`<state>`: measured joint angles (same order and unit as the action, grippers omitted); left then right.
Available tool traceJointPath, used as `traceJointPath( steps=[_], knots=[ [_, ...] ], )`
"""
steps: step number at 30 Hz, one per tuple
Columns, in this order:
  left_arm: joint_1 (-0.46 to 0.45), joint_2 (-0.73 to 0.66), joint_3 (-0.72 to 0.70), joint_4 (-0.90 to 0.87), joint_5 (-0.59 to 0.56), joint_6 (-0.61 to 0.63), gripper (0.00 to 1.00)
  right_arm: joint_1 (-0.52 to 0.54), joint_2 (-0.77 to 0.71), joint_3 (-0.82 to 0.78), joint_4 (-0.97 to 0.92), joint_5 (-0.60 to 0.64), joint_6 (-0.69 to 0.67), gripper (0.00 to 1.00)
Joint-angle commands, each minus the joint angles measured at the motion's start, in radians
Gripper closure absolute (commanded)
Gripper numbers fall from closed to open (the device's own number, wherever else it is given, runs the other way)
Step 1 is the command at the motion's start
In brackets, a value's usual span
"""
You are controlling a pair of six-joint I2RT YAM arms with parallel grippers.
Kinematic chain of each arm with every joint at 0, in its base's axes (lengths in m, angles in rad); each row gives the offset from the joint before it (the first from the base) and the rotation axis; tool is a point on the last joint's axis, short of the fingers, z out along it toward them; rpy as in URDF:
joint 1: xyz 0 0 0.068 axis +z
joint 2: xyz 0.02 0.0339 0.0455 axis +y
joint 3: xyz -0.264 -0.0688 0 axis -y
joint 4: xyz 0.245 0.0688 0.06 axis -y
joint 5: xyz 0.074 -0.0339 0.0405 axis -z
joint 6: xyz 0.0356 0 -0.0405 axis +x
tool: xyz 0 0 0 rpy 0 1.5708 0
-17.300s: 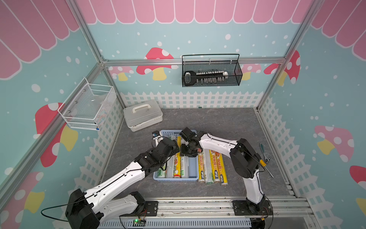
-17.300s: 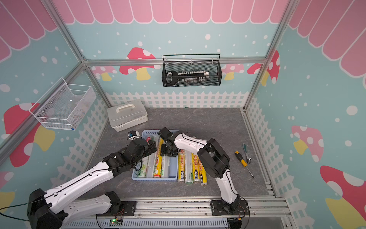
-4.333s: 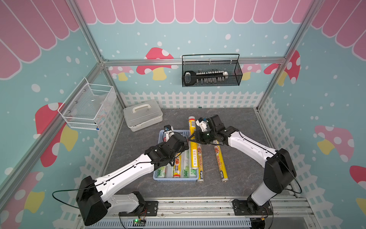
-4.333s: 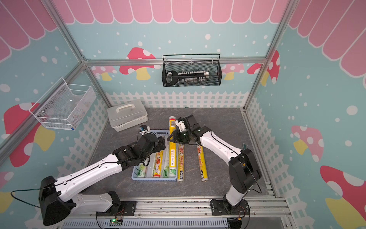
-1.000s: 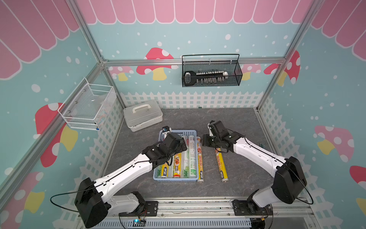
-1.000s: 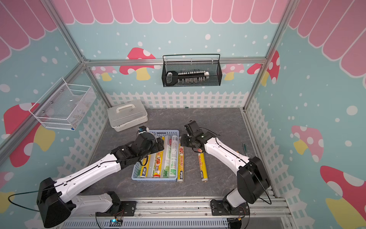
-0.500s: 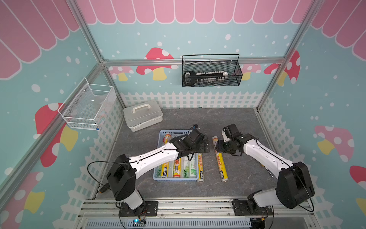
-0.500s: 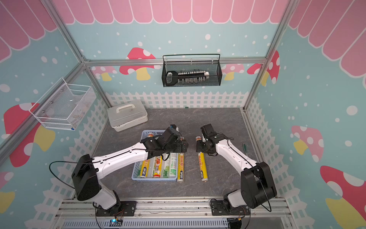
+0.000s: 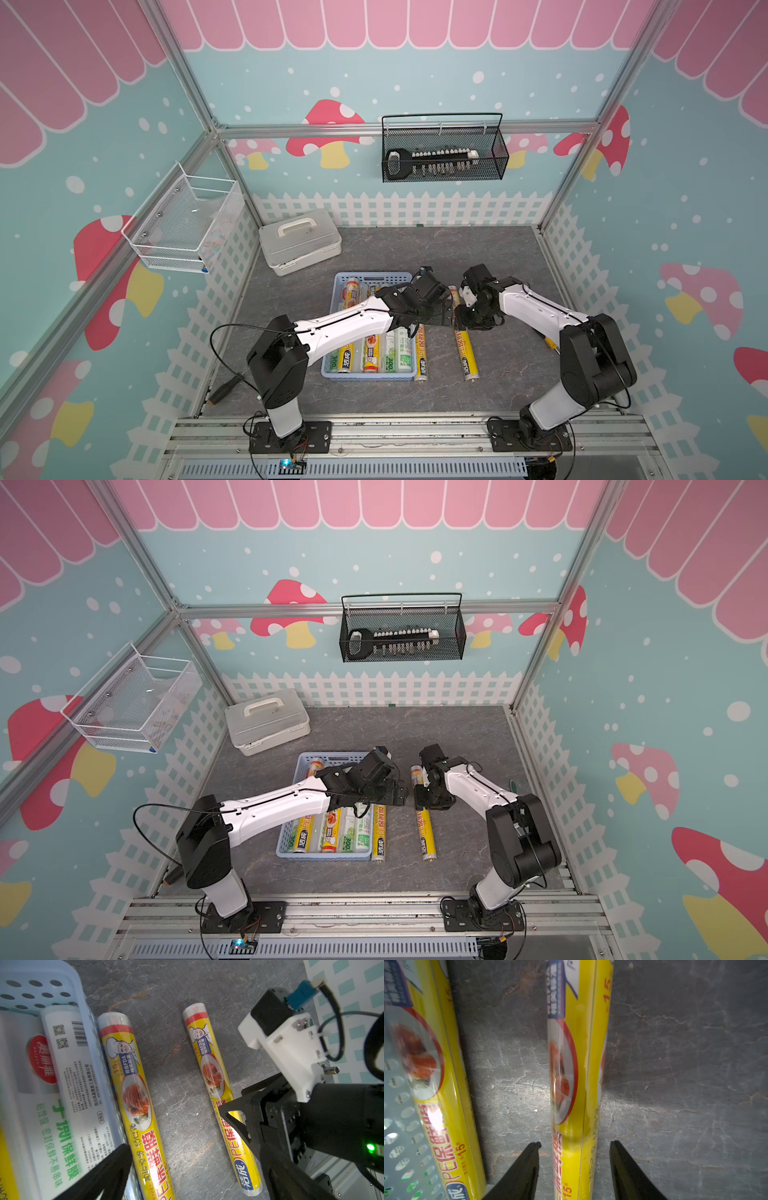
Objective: Put the plastic wrap into the basket
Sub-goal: Pick up the plastic wrap from the center of the board.
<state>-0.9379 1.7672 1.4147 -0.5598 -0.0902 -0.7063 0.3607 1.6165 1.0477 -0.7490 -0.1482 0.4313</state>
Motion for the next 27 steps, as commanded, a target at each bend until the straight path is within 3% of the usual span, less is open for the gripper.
traceJointPath(
  steps=[1,27],
  knots=[
    [0.001,-0.001,0.027,-0.031,-0.031,0.012,0.01,0.002,0.038,0.044,-0.045,-0.008,-0.04,0.43],
    [0.001,-0.013,0.02,-0.035,-0.061,-0.002,0.01,0.049,0.206,0.098,-0.09,0.096,-0.063,0.46]
  ],
)
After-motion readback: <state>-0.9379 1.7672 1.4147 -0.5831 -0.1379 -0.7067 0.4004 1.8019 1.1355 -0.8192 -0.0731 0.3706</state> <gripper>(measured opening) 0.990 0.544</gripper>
